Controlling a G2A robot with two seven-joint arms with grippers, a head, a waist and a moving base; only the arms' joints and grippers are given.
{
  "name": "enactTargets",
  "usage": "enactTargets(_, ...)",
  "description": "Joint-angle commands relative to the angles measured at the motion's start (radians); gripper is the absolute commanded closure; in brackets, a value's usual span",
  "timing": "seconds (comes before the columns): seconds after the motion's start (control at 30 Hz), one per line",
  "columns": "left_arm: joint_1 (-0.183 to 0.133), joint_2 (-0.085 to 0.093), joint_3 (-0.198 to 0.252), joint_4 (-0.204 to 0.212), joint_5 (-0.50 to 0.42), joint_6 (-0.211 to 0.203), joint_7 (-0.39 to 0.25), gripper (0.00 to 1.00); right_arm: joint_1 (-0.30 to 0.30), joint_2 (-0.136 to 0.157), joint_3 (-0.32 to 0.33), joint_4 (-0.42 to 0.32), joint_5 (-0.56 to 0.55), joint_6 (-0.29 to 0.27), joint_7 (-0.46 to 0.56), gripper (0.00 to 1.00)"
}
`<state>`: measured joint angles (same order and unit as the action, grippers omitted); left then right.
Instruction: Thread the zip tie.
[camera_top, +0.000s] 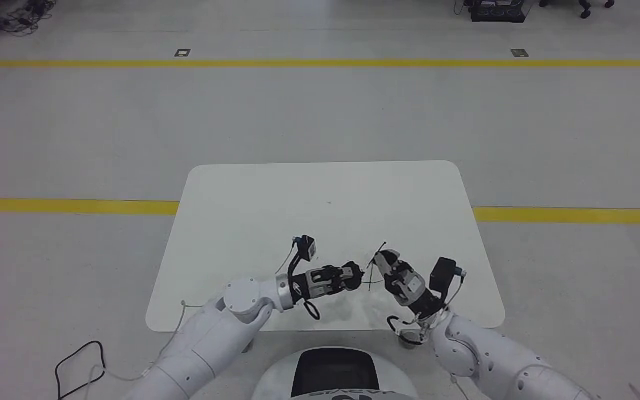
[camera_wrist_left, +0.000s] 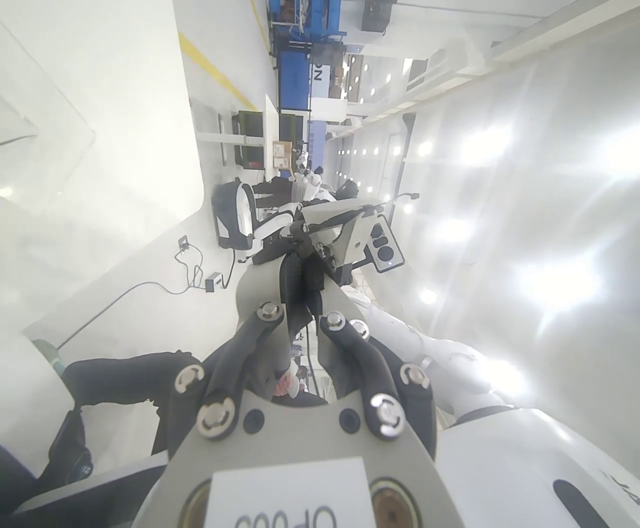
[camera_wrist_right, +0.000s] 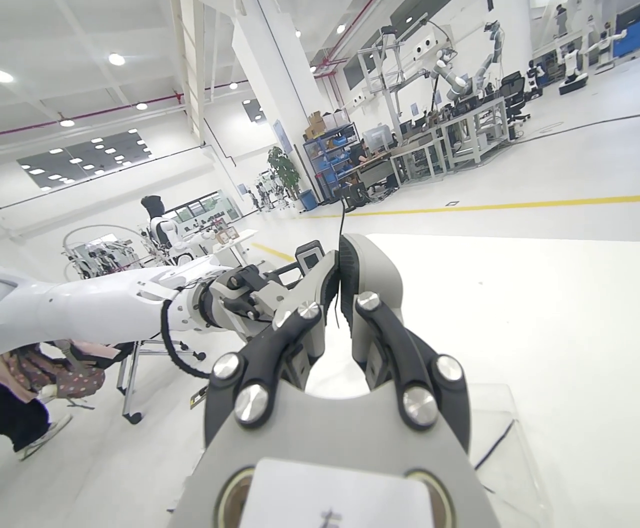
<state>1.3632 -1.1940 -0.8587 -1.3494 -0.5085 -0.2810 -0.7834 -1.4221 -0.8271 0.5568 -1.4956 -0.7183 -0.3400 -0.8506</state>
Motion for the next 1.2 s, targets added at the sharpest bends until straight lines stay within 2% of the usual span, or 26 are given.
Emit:
enactTargets(0.0,0.0,0.001,0.0,0.002,-0.002,-0.002,0.001,1.0,-0.002,0.002,-0.003,0.0,-0.004,0.0,-0.016,1.0)
enactTargets(0.17,-0.007,0.0,0.008,0.012,0.003,-0.007,0.018,1.0,-0.002,0.007,-0.018,-0.003,0.0,0.0,-0.051,1.0)
enactTargets(0.43,-0.016,-0.003,0.026,0.022,0.015,-0.014,0.044,1.0,0.016,0.01,-0.052,-0.007,0.026,0.0,-0.051,1.0)
enactTargets(1.17,-0.029,-0.001,0.046,0.033,0.005,-0.027,0.048,1.0,0.051,0.005,-0.091,0.021,0.05,0.0,-0.053,1.0)
